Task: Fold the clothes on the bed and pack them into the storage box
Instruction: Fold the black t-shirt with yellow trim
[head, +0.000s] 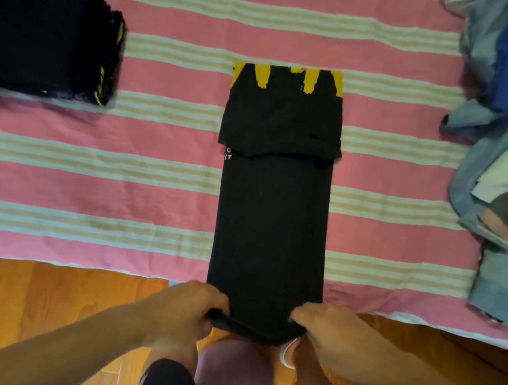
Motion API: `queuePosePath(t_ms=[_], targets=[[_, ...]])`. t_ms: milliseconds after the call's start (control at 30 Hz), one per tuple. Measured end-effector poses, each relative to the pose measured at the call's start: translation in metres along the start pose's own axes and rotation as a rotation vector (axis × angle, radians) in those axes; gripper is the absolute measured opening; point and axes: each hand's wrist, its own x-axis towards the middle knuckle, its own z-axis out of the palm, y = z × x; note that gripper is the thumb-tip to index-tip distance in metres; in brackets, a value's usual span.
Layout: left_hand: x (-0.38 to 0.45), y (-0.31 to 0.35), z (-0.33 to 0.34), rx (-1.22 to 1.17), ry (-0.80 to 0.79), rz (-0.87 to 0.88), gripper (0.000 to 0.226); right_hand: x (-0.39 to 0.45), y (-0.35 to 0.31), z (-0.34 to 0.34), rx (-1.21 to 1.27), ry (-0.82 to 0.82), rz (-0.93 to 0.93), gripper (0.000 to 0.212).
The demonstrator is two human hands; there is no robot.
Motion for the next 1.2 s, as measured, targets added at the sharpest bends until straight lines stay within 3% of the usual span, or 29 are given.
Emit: queuePosePath(t_ms=[67, 133, 267, 367, 467, 533, 633, 733, 767, 833, 900, 967, 1067, 1133, 1200], targets=[[0.005, 0.008, -0.026, -0.315, 0.062, -0.068, 0.036, 0.006, 0.009, -0.023, 0.124, 0.030, 0.033, 0.033], [0.028, 0.007, -0.060, -0.556, 0.272, -0.140, 0.039, 0.027, 0.021, -0.060, 0.321, 0.160, 0.102, 0.022], [0.090, -0.013, -0.104, -1.131, 0.530, -0.282, 0.035, 0.093, 0.054, -0.124, 0.630, 0.436, 0.227, 0.025], [0.118, -0.025, -0.098, -1.234, 0.609, -0.421, 0.051, 0.121, 0.068, -0.133, 0.965, 0.562, 0.407, 0.043], [0.115, -0.023, -0.070, -1.233, 0.681, -0.527, 0.055, 0.119, 0.060, -0.106, 0.978, 0.657, 0.553, 0.052], [0.102, -0.016, -0.045, -1.104, 0.695, -0.555, 0.056, 0.106, 0.044, -0.076, 0.995, 0.676, 0.599, 0.052], [0.083, -0.008, -0.006, -0.799, 0.732, -0.577, 0.029, 0.087, 0.026, -0.022, 0.930, 0.603, 0.684, 0.040], [0.078, -0.010, 0.000, -0.753, 0.787, -0.587, 0.026, 0.080, 0.024, -0.012, 0.886, 0.723, 0.694, 0.040], [0.077, -0.012, -0.009, -0.684, 0.834, -0.549, 0.029, 0.079, 0.025, -0.020, 0.795, 0.772, 0.665, 0.044], [0.072, -0.025, -0.032, -0.277, 0.879, -0.312, 0.042, 0.076, 0.026, -0.037, 0.447, 0.809, 0.515, 0.052], [0.067, -0.037, -0.053, 0.280, 0.716, 0.060, 0.055, 0.071, 0.018, -0.047, 0.025, 0.718, 0.245, 0.060], [0.065, -0.047, -0.068, 0.629, 0.379, 0.327, 0.072, 0.073, 0.014, -0.045, -0.285, 0.516, 0.022, 0.075], [0.074, -0.062, -0.075, 0.760, -0.017, 0.329, 0.083, 0.088, 0.030, -0.033, -0.416, 0.263, -0.019, 0.101], [0.087, -0.076, -0.073, 0.806, -0.063, 0.275, 0.090, 0.102, 0.039, -0.031, -0.423, 0.172, 0.087, 0.115], [0.100, -0.090, -0.066, 0.777, -0.009, 0.234, 0.092, 0.115, 0.043, -0.027, -0.424, 0.127, 0.146, 0.119]])
